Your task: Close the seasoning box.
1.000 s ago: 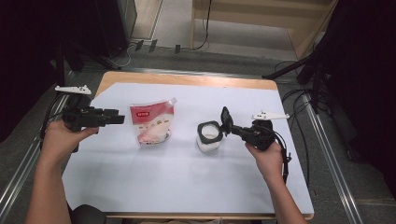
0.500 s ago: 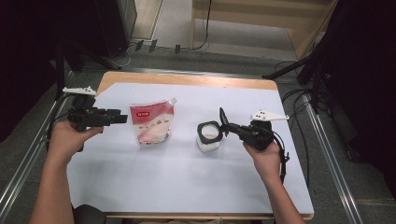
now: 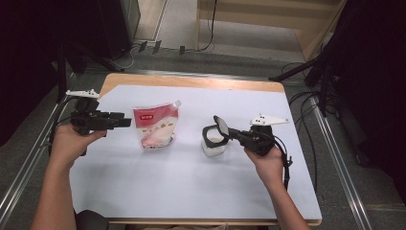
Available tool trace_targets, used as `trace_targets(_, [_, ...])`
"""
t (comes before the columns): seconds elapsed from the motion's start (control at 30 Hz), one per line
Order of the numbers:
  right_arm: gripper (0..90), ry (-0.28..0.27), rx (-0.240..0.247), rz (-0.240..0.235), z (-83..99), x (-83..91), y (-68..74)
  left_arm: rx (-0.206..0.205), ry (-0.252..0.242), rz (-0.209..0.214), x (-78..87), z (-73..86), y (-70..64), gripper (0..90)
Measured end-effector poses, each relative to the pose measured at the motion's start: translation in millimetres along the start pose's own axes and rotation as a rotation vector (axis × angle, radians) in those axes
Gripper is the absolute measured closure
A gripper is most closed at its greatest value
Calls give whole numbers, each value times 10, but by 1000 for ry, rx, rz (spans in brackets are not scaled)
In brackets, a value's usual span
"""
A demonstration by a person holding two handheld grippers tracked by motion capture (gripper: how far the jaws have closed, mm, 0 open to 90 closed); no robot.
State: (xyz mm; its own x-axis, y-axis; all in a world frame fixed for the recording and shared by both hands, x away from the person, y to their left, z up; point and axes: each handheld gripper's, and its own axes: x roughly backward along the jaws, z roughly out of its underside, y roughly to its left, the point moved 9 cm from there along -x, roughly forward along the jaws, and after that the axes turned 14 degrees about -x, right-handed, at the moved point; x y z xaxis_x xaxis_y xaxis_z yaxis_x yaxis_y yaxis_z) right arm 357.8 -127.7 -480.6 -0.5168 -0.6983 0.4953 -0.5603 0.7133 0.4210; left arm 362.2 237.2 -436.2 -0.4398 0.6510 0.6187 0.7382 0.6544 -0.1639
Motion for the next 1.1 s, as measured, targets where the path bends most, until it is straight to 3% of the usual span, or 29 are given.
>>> trace_targets(0.33, [889, 34, 34, -13, 56, -85, 93, 1, 0, 2, -20, 13, -3, 480])
trace_targets(0.83, [874, 76, 33, -29, 133, -160, 188, -11, 14, 10, -88, 17, -19, 477])
trace_targets(1.1, [753, 73, 50, -40, 130, -154, 211, -15, 15, 8, -114, 12, -13, 474])
